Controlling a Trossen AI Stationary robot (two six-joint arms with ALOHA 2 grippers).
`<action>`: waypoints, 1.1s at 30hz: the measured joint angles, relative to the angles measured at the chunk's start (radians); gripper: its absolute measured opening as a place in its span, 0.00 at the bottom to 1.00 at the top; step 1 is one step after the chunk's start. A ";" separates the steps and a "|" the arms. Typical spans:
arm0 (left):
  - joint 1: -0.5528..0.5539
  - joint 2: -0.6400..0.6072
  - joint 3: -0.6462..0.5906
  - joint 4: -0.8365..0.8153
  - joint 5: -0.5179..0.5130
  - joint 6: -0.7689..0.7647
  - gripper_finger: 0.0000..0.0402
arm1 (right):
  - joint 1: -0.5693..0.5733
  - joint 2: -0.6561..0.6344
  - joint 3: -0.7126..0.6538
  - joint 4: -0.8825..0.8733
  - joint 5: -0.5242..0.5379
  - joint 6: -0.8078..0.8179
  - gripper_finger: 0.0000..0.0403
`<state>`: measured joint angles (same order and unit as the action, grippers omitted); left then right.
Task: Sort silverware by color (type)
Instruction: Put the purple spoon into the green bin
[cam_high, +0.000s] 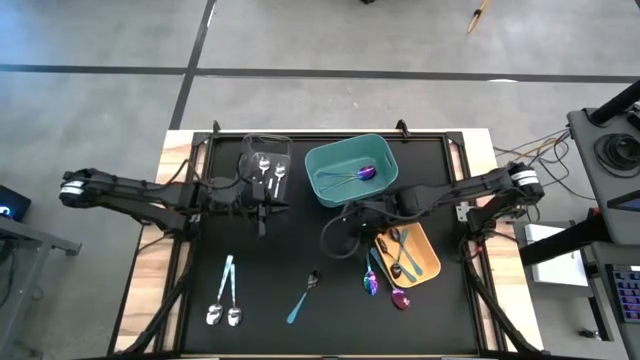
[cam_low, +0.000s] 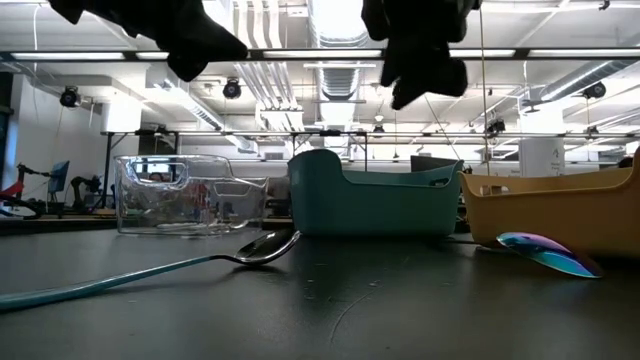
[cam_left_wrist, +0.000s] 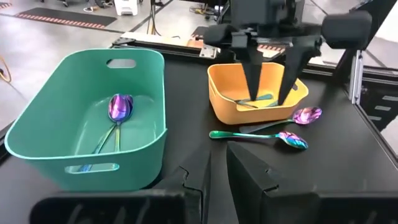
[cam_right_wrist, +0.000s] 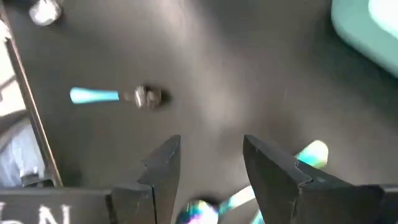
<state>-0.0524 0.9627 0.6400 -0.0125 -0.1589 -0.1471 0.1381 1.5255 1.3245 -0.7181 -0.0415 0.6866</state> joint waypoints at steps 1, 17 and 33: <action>0.000 0.000 -0.003 0.003 0.000 0.000 0.08 | 0.002 0.013 0.020 -0.037 -0.017 0.016 0.41; 0.000 0.001 -0.007 0.021 0.000 0.000 0.08 | 0.191 0.073 0.113 -0.183 -0.173 0.389 0.41; -0.002 0.001 -0.007 0.029 0.004 -0.028 0.08 | 0.480 0.078 -0.022 -0.177 -0.142 0.918 0.41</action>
<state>-0.0545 0.9634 0.6325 0.0167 -0.1551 -0.1749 0.6176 1.6039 1.3026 -0.8955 -0.1830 1.6051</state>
